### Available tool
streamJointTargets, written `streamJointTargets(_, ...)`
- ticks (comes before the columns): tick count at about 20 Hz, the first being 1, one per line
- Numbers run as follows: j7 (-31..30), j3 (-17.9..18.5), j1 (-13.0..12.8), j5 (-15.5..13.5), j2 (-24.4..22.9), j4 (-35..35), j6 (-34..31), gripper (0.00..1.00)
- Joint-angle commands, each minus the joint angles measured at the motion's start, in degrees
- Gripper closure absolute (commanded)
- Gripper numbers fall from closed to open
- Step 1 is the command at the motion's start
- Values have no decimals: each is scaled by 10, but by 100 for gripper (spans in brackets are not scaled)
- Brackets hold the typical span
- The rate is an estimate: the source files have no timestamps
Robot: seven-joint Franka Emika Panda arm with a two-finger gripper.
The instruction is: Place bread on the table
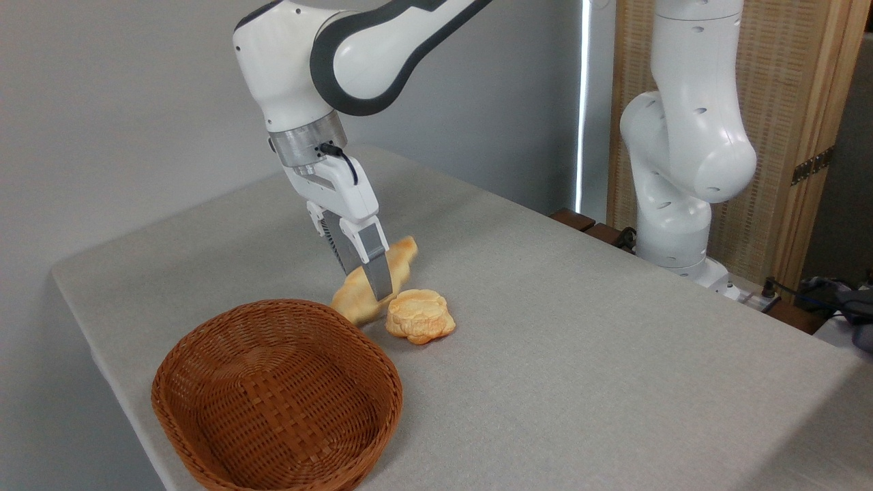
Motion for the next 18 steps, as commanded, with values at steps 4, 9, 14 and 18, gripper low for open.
streamJointTargets(4, 10, 8, -2, 8, -13, 10, 0, 0)
streamJointTargets(9, 6, 15, 3, 7, -37, 34, -4, 0)
streamJointTargets(14, 5, 69, 4, -10, -39, 74, -3, 0)
streamJointTargets(18, 10, 126, 4, -53, -40, 94, -2, 0)
